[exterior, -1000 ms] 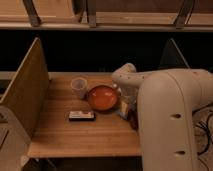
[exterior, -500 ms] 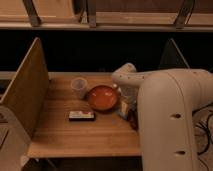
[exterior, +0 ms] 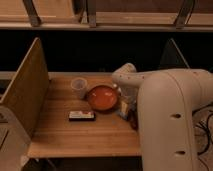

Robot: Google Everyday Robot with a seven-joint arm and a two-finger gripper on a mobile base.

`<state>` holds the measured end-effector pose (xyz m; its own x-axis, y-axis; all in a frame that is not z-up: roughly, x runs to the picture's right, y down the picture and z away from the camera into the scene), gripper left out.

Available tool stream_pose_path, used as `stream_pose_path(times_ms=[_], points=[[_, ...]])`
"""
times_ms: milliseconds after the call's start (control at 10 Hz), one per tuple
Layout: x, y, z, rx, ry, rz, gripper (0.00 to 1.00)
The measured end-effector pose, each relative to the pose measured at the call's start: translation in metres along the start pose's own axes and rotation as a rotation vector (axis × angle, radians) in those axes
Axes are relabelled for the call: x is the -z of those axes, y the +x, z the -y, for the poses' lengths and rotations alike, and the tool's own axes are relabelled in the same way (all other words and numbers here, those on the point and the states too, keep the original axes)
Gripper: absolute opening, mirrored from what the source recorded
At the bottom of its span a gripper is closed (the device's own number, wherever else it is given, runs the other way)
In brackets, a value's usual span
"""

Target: Place the pepper on the white sponge

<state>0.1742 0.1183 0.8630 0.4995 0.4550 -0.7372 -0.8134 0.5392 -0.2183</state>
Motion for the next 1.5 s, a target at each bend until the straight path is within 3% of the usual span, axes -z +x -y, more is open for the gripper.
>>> stream_pose_path(times_ms=[400,600,700,900,1000,1100,1300,1500], points=[[0.000,0.000,0.000,0.001,0.003,0.001,0.80],[0.004,-0.003,0.005,0.005,0.035,0.026,0.80],[0.009,-0.006,0.010,0.006,0.068,0.067,0.80],[0.025,-0.007,0.021,-0.006,0.124,0.208,0.80],[0.033,0.000,0.023,-0.029,0.126,0.287,0.80],[0.037,0.013,0.021,-0.066,0.102,0.364,0.80],[0.037,0.030,0.017,-0.113,0.068,0.430,0.80],[0.039,0.031,0.013,-0.119,0.057,0.451,0.80]])
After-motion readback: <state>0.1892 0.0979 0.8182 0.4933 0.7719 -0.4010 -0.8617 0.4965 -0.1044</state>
